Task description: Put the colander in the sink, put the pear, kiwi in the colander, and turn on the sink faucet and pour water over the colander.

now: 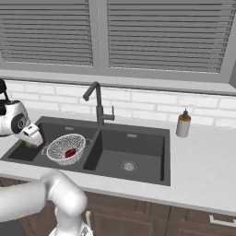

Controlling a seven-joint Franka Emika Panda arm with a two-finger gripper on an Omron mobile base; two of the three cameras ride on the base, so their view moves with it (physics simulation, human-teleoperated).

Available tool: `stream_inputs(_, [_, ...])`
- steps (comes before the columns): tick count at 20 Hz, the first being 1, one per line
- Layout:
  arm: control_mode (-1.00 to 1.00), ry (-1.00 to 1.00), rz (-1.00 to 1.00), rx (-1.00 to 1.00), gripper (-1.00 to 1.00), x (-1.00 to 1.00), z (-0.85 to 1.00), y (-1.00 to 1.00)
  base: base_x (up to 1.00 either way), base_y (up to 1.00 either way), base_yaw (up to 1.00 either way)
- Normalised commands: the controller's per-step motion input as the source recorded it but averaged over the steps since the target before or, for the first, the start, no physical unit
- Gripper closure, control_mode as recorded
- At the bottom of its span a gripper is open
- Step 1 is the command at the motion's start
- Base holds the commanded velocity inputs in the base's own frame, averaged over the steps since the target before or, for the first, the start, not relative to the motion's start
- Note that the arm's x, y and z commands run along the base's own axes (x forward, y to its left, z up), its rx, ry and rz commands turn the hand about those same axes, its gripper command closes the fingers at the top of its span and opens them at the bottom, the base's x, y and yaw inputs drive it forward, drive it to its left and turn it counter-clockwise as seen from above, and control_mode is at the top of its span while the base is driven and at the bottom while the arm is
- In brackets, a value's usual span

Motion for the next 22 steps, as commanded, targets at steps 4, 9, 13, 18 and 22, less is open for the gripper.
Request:
stream_inputs(4, [-1.00,0.00,-0.03,0.00,1.00,0.98,-0.15,-0.45,0.00,0.00,0.00])
stream_inputs(9, [-1.00,0.00,-0.01,0.00,1.00,0.55,-0.33,-0.23,0.00,0.00,0.00])
stream_inputs(13, [-1.00,0.00,0.00,0.00,1.00,0.33,-0.30,-0.15,0.00,0.00,0.00])
stream_inputs(18, [-1.00,0.00,0.00,0.00,1.00,0.37,-0.28,-0.15,0.00,0.00,0.00])
stream_inputs(22, [-1.00,-0.01,0.00,-0.02,1.00,0.25,-0.31,-0.07,0.00,0.00,0.00])
